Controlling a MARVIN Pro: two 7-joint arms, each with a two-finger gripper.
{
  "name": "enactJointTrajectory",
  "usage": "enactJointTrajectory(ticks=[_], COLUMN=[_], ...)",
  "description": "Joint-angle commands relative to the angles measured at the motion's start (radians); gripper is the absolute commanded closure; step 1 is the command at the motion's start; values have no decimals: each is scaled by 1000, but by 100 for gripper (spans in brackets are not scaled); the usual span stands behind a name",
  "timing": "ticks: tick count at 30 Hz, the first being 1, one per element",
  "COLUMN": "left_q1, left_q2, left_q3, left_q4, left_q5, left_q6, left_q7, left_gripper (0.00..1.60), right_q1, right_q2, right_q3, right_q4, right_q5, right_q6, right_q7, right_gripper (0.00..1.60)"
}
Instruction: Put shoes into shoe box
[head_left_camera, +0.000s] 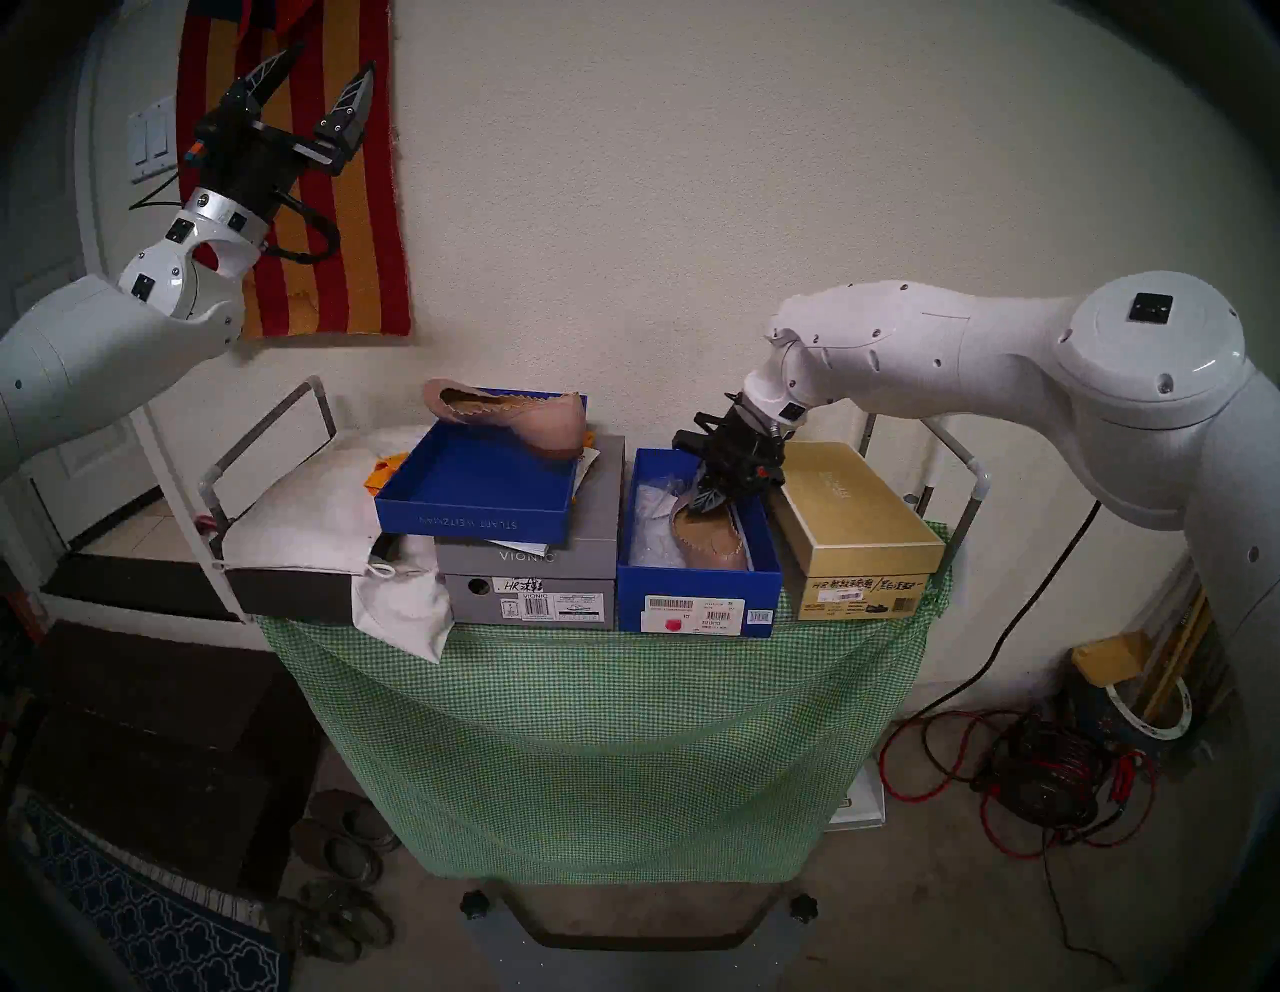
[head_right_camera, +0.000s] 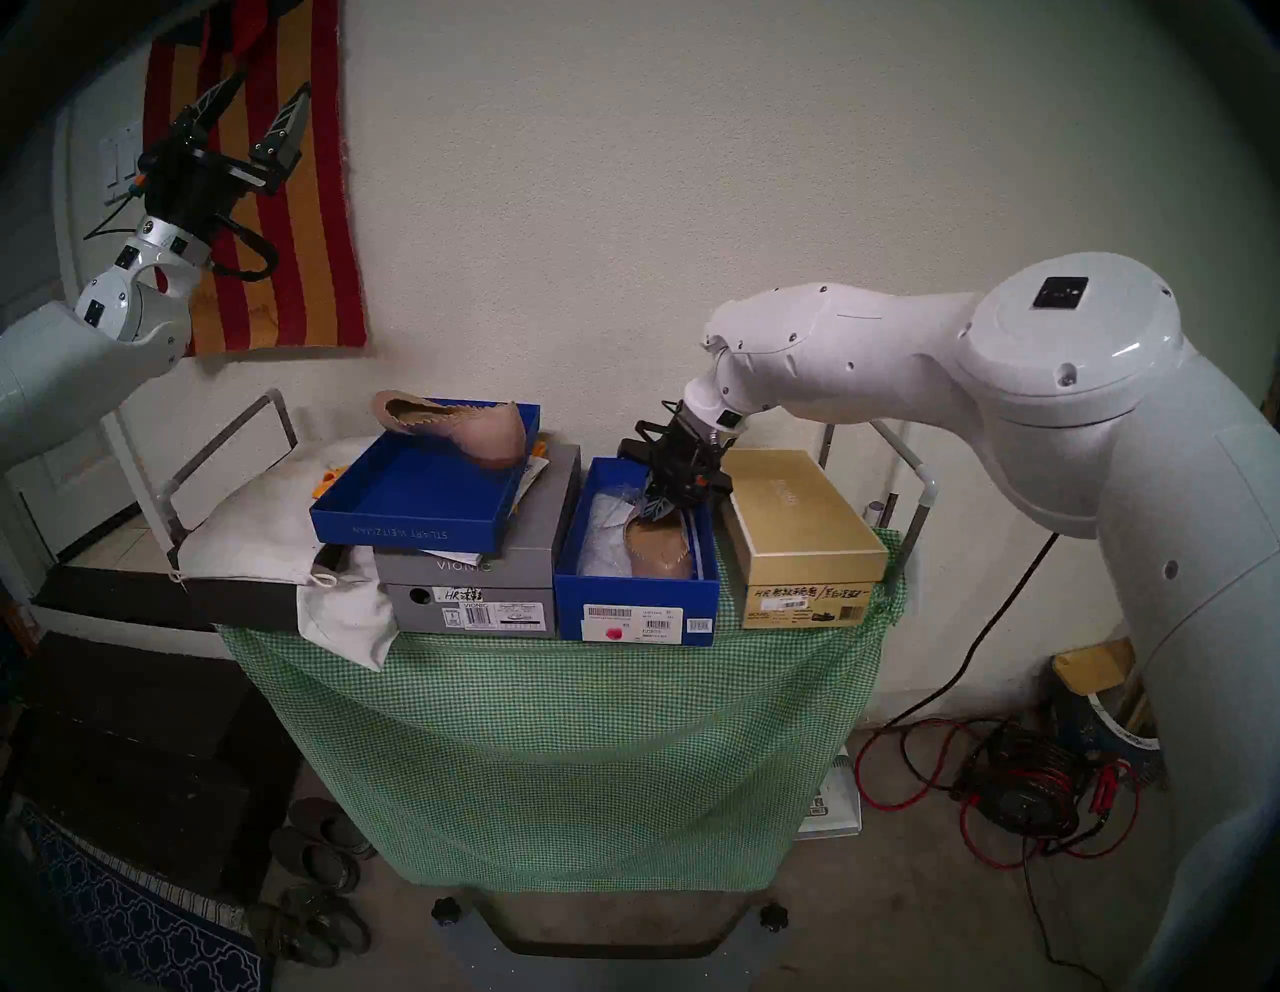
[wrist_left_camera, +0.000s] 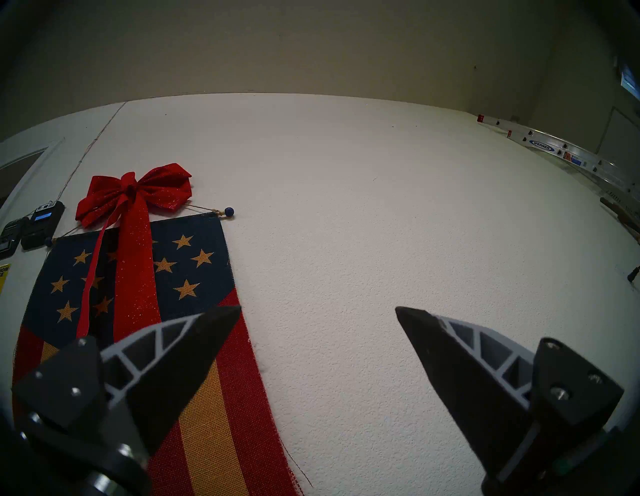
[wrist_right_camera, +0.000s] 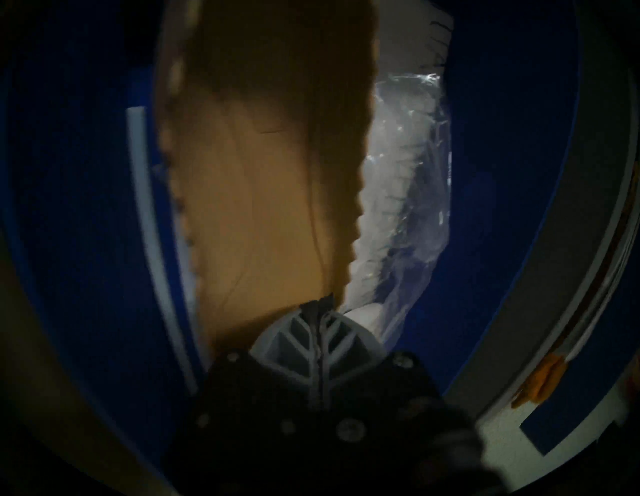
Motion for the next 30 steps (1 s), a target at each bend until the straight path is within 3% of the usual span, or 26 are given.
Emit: enactJointTrajectory(ticks=[1, 6, 8, 9, 10, 13, 18, 27, 28, 30], left_q1=[-2, -3, -3, -3, -3, -3, -3, -4, -4, -4], left_q2=[-2, -2, -2, -2, -2, -2, -2, -2, -2, -2], left_q3=[-2, -1, -1, -1, -1, -1, 0, 0, 1, 1], left_q4=[1, 1, 1, 1, 1, 1, 1, 1, 1, 1], left_q5=[0, -1, -1, -1, -1, -1, -1, -1, -1, -1], left_q6=[0, 0, 0, 0, 0, 0, 0, 0, 0, 0], left_q7=[0, 0, 0, 0, 0, 0, 0, 0, 0, 0], left_gripper=[0, 0, 0, 0, 0, 0, 0, 0, 0, 0], right_q1=[50, 63, 69, 73, 77, 87, 123, 207, 212, 219], right_q2=[77, 100, 102, 100, 100, 102, 96, 52, 43, 26], right_q3=[-42, -36, -36, -42, -47, -56, -71, -99, -101, -107], right_q4=[-29, -43, -53, -58, -64, -76, -101, -177, -186, -202], right_q5=[-42, -69, -75, -86, -96, -115, -134, -141, -141, -138], right_q6=[2, 2, 2, 2, 2, 2, 2, 2, 2, 2], right_q7=[-12, -86, -101, -104, -113, -136, -153, -129, -129, -122], right_gripper=[160, 160, 140, 140, 110, 92, 97, 74, 46, 13])
